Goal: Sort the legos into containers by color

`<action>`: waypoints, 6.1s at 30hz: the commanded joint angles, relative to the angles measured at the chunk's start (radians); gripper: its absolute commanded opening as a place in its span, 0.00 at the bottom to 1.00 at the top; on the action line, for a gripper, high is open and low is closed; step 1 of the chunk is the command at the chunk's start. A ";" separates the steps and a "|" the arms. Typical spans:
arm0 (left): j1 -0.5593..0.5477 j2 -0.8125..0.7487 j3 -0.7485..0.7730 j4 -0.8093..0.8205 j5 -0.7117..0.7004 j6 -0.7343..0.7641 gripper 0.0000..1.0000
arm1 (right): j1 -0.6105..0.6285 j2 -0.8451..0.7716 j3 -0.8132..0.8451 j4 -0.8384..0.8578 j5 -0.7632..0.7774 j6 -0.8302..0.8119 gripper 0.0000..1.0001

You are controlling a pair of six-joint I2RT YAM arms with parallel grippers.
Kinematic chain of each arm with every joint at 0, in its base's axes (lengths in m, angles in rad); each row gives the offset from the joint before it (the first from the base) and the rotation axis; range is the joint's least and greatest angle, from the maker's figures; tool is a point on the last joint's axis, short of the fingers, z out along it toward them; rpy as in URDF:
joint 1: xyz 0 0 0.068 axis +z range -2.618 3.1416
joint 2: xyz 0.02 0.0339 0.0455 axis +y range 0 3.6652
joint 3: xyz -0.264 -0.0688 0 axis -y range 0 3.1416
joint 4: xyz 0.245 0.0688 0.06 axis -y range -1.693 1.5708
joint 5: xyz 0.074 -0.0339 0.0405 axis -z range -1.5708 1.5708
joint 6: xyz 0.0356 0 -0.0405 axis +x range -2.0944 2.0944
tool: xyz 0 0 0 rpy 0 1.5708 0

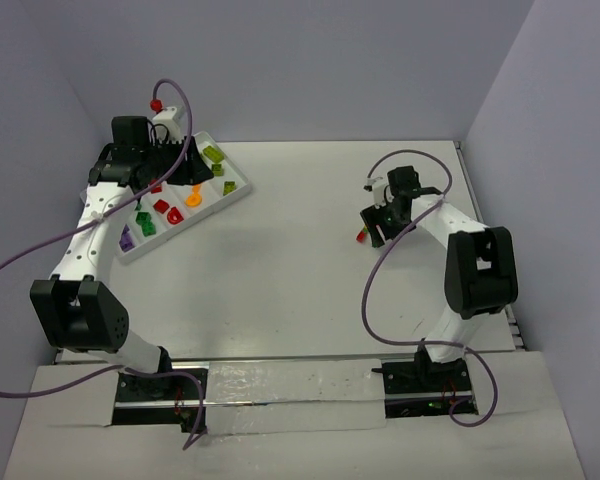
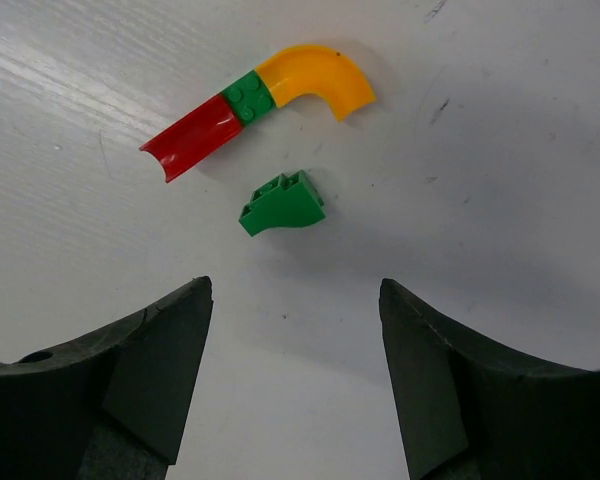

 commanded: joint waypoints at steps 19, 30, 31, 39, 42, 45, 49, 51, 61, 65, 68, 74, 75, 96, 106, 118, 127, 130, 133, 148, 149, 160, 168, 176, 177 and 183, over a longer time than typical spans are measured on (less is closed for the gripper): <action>-0.003 0.042 0.066 -0.029 0.066 0.014 0.52 | 0.004 0.215 0.162 -0.037 -0.114 -0.209 0.64; -0.003 0.055 0.069 -0.032 0.071 0.011 0.52 | 0.004 0.236 0.169 -0.047 -0.125 -0.222 0.56; -0.003 0.054 0.066 -0.031 0.072 0.010 0.51 | 0.005 0.238 0.170 -0.048 -0.127 -0.222 0.53; -0.002 0.052 0.051 -0.048 0.084 0.015 0.49 | 0.005 0.189 0.165 -0.081 -0.165 -0.225 0.35; 0.003 0.030 0.023 -0.041 0.159 0.020 0.48 | 0.005 0.102 0.182 -0.136 -0.230 -0.216 0.32; 0.013 -0.023 -0.077 0.020 0.285 -0.011 0.49 | 0.005 0.027 0.226 -0.174 -0.319 -0.166 0.32; 0.013 -0.199 -0.288 0.361 0.355 -0.202 0.54 | 0.005 -0.085 0.298 -0.132 -0.658 0.139 0.29; 0.008 -0.251 -0.393 0.465 0.322 -0.256 0.56 | 0.005 -0.137 0.249 0.016 -0.731 0.310 0.23; -0.079 -0.305 -0.487 0.630 0.227 -0.248 0.58 | 0.039 -0.176 -0.027 1.189 -0.998 1.467 0.24; -0.135 -0.280 -0.487 0.684 0.326 -0.151 0.59 | 0.108 -0.114 -0.038 1.446 -1.052 1.699 0.24; -0.138 -0.254 -0.467 0.679 0.436 -0.061 0.62 | 0.166 -0.102 -0.040 1.461 -1.089 1.694 0.23; -0.140 -0.234 -0.346 0.425 0.578 0.256 0.63 | 0.261 -0.090 -0.045 1.463 -1.145 1.671 0.23; -0.141 -0.243 -0.330 0.339 0.614 0.358 0.63 | 0.282 -0.087 -0.043 1.460 -1.159 1.664 0.23; -0.294 -0.327 -0.124 -0.566 0.771 1.318 0.60 | 0.502 0.001 0.038 1.428 -1.358 1.599 0.22; -0.379 -0.298 -0.090 -0.655 0.779 1.354 0.49 | 0.537 -0.008 0.051 1.426 -1.391 1.586 0.22; -0.405 -0.299 -0.096 -0.566 0.766 1.228 0.57 | 0.571 -0.011 0.058 1.427 -1.404 1.584 0.22; -0.406 -0.302 -0.118 -0.459 0.731 1.123 0.57 | 0.586 -0.018 0.053 1.425 -1.409 1.577 0.21; -0.405 -0.304 -0.123 -0.436 0.719 1.104 0.56 | 0.588 -0.020 0.051 1.418 -1.411 1.571 0.21; -0.407 -0.304 -0.125 -0.422 0.722 1.096 0.57 | 0.588 -0.022 0.052 1.415 -1.413 1.566 0.21; -0.413 -0.310 -0.159 -0.544 0.775 1.203 0.51 | 0.588 0.001 0.090 1.432 -1.425 1.592 0.20; -0.417 -0.309 -0.159 -0.539 0.774 1.196 0.52 | 0.588 0.002 0.094 1.435 -1.425 1.597 0.20; -0.423 -0.304 -0.158 -0.477 0.769 1.093 0.25 | 0.588 0.014 0.091 1.460 -1.424 1.627 0.28; -0.422 -0.350 -0.249 -0.394 0.733 0.917 0.00 | 0.529 0.029 0.130 1.460 -1.416 1.629 0.97; -0.321 -0.459 -0.394 -0.001 0.506 0.326 0.00 | 0.237 0.046 0.167 1.438 -1.320 1.653 1.00; -0.268 -0.478 -0.406 0.080 0.378 0.195 0.00 | 0.201 0.040 0.158 1.385 -1.305 1.633 1.00; -0.031 -0.435 -0.370 0.140 0.154 -0.010 0.00 | 0.107 -0.015 0.289 0.520 -1.126 0.913 1.00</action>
